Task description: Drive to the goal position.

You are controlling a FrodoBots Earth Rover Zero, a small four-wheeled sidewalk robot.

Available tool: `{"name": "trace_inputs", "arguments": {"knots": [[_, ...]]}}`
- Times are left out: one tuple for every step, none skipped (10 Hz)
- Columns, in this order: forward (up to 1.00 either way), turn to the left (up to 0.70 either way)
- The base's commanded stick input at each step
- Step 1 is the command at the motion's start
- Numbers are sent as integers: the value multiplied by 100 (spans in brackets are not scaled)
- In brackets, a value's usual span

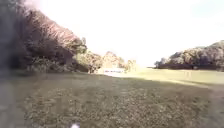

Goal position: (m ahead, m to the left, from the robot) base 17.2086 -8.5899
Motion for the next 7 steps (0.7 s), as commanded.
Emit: {"name": "trace_inputs", "arguments": {"knots": [[85, 0], [85, 0], [85, 0], [85, 0], [85, 0], [85, 0], [85, 0]]}}
